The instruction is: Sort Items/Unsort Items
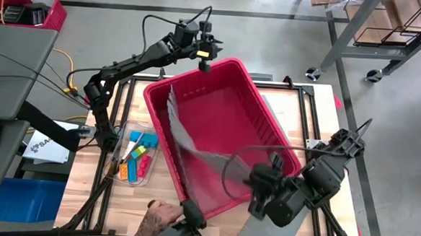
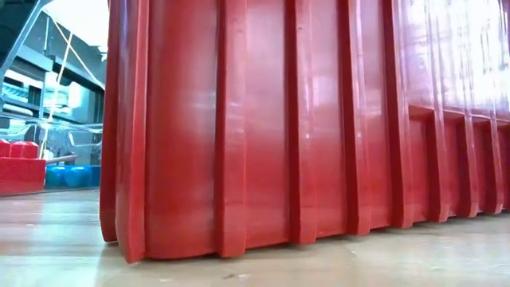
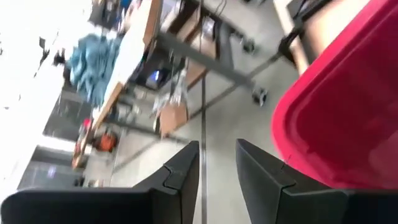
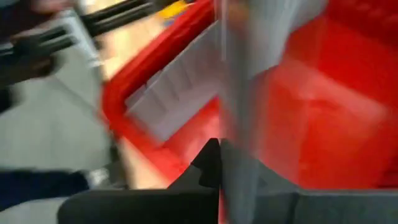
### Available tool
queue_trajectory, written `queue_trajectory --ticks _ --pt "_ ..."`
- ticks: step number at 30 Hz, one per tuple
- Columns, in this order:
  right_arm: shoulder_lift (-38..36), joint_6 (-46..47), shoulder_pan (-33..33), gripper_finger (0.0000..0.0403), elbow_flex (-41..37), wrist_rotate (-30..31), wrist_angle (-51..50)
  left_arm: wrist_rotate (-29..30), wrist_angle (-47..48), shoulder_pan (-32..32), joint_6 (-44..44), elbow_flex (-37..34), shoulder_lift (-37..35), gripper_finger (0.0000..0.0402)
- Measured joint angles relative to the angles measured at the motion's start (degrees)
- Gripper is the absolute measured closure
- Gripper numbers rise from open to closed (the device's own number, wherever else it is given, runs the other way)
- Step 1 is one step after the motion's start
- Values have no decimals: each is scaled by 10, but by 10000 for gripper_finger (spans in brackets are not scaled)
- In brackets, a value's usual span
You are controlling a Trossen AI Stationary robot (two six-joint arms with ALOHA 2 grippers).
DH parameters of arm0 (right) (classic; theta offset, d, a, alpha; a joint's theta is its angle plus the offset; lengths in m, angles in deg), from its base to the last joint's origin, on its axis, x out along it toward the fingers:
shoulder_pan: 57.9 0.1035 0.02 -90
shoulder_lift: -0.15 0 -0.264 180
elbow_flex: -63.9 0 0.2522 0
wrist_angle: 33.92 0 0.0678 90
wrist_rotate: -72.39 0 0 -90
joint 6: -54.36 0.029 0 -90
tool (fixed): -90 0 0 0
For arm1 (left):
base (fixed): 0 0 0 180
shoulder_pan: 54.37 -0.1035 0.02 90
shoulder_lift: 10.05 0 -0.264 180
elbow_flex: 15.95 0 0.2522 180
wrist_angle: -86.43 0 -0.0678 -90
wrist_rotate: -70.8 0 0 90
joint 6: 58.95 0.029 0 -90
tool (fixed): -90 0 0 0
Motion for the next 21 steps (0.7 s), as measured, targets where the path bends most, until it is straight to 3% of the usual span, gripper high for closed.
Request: queue_trajectory --ticks 4,7,15,21 --pt "-1 12 -4 402 1 59 -15 61 17 12 -39 0 -12 304" --pt "-2 76 -6 402 1 72 -45 68 42 17 -71 0 -40 307" --pt "-9 67 1 402 0 226 -43 -94 109 -34 -261 0 -144 307" --pt "-11 53 -9 402 0 246 -45 -265 156 -98 -400 -17 -193 307"
